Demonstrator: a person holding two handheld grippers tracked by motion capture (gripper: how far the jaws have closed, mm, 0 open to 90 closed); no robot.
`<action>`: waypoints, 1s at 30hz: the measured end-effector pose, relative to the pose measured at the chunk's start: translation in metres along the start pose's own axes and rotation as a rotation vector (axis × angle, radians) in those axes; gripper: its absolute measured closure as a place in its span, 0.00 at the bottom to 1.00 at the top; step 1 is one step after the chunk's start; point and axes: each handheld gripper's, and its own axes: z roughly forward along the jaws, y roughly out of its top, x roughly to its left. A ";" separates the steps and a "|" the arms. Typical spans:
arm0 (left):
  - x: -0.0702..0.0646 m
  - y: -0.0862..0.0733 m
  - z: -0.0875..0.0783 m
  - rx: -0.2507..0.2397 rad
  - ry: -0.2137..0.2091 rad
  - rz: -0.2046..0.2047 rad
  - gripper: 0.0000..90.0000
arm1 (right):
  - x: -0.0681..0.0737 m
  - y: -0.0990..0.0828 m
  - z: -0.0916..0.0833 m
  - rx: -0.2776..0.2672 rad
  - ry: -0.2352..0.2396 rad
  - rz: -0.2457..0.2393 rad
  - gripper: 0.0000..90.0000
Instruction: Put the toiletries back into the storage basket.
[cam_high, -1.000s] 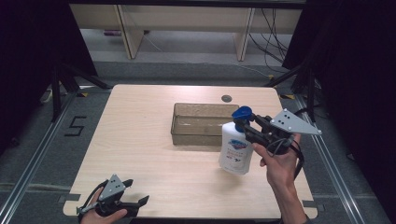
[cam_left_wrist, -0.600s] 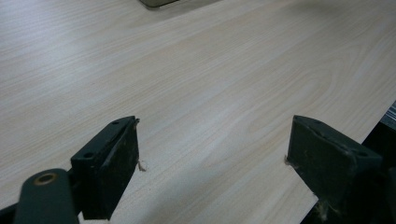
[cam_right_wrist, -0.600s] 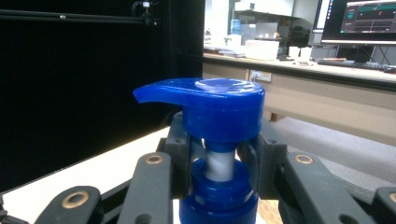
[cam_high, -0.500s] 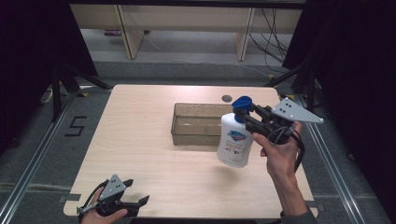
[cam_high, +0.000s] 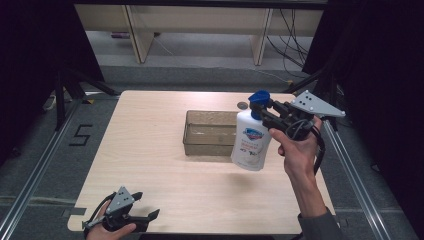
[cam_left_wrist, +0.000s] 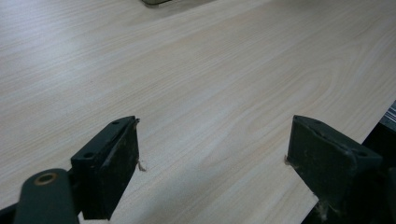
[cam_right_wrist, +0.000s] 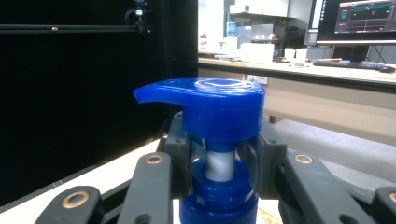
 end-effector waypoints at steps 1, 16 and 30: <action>0.002 0.000 0.001 -0.002 -0.005 0.011 0.18 | 0.000 0.002 0.001 0.002 0.005 0.012 0.73; 0.002 -0.001 0.002 0.001 -0.016 0.004 0.18 | -0.013 0.017 0.021 0.000 -0.007 0.020 0.73; 0.000 -0.001 0.002 -0.008 -0.020 -0.005 0.18 | -0.030 0.026 0.043 -0.016 -0.027 0.033 0.73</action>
